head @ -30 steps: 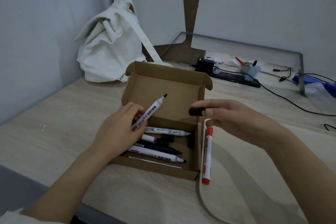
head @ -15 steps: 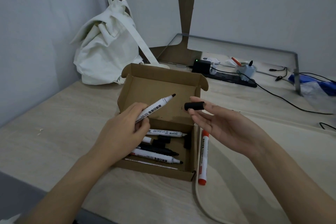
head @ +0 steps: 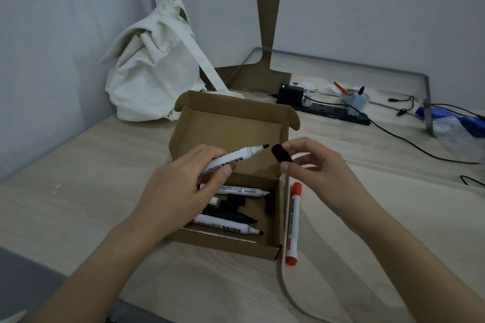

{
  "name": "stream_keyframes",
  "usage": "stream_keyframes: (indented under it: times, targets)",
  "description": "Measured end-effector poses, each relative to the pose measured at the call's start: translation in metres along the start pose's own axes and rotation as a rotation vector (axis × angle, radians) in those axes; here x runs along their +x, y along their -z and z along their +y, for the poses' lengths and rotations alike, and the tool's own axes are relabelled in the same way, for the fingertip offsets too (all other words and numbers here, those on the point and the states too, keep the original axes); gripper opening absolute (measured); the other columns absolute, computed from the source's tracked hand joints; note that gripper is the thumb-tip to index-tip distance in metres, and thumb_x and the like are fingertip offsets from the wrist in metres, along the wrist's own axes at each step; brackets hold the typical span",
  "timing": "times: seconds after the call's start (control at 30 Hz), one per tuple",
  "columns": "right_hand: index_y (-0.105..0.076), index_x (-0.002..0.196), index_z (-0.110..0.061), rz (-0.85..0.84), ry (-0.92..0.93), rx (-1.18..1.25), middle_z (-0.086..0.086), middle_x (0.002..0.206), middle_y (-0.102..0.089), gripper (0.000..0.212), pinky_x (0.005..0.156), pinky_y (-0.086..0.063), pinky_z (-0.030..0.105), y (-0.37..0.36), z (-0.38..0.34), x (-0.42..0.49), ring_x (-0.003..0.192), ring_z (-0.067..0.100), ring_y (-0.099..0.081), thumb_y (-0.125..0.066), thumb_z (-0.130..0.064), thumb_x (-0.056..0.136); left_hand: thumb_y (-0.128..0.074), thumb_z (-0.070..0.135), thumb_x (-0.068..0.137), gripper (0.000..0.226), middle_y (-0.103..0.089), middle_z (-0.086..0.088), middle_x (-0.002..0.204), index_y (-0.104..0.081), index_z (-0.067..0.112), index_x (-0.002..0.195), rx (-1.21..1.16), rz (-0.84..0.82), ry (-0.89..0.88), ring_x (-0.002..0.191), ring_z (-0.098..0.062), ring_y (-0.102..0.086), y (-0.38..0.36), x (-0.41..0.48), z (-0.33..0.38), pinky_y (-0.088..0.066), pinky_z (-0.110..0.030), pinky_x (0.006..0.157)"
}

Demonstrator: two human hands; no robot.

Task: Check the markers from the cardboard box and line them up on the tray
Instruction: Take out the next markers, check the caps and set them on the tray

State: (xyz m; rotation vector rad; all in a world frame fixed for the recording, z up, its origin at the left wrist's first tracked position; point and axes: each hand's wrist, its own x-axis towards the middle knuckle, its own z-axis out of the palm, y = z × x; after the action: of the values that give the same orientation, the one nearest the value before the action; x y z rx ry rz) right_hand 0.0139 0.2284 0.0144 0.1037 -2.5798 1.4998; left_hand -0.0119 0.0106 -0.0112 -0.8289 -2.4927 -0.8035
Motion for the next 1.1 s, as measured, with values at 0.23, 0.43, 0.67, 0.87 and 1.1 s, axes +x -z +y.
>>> stream_keyframes:
  times: [0.23,0.43,0.67,0.87,1.1]
  targets:
    - [-0.048,0.082,-0.050,0.034,0.203,-0.249,-0.025,0.087,-0.055,0.035,0.067,-0.040,0.006,-0.003,-0.009,-0.005,0.086,-0.007,-0.050,-0.063,-0.018,0.083,-0.033,0.047,0.088,0.032,-0.051,0.018,0.079,-0.055,0.028,0.101,0.068,0.005,-0.046,0.054,0.007,-0.042,0.002,0.001,0.004,-0.040,-0.008,0.053]
    - [-0.044,0.082,-0.053,0.050,0.259,-0.343,-0.028,0.087,-0.051,0.038,0.069,-0.033,0.003,-0.003,-0.010,-0.005,0.086,-0.010,-0.045,-0.062,-0.020,0.083,-0.037,0.043,0.087,0.032,-0.047,0.018,0.078,-0.059,0.023,0.100,0.091,-0.006,-0.068,0.050,0.013,-0.034,0.003,0.002,0.003,-0.038,-0.003,0.055]
    - [-0.063,0.100,-0.028,0.096,0.433,-0.626,-0.018,0.091,-0.050,0.022,0.068,-0.032,0.009,-0.002,-0.009,-0.006,0.081,0.000,-0.036,-0.064,-0.017,0.081,-0.042,0.039,0.086,0.031,-0.056,0.008,0.075,-0.061,0.019,0.099,0.240,-0.037,-0.147,0.052,0.000,-0.028,0.007,0.003,0.004,-0.017,-0.002,0.047]
    - [-0.065,0.104,-0.019,-0.044,0.477,-0.651,-0.002,0.092,-0.062,0.021,0.067,-0.037,0.014,0.001,-0.017,-0.008,0.084,0.012,-0.051,-0.063,-0.020,0.083,-0.038,0.039,0.089,0.031,-0.058,0.008,0.074,-0.058,0.020,0.102,0.232,-0.058,-0.192,0.065,0.000,-0.028,0.007,0.004,0.002,-0.021,-0.009,0.046]
    - [-0.062,0.110,-0.019,-0.176,0.435,-0.611,-0.011,0.087,-0.055,0.023,0.068,-0.040,0.013,0.001,-0.018,-0.010,0.068,-0.001,-0.049,-0.049,-0.026,0.092,-0.031,0.037,0.092,0.036,-0.061,0.007,0.072,-0.061,0.017,0.095,0.306,-0.080,-0.261,0.055,-0.005,-0.046,0.009,0.003,0.006,-0.033,-0.020,0.054]
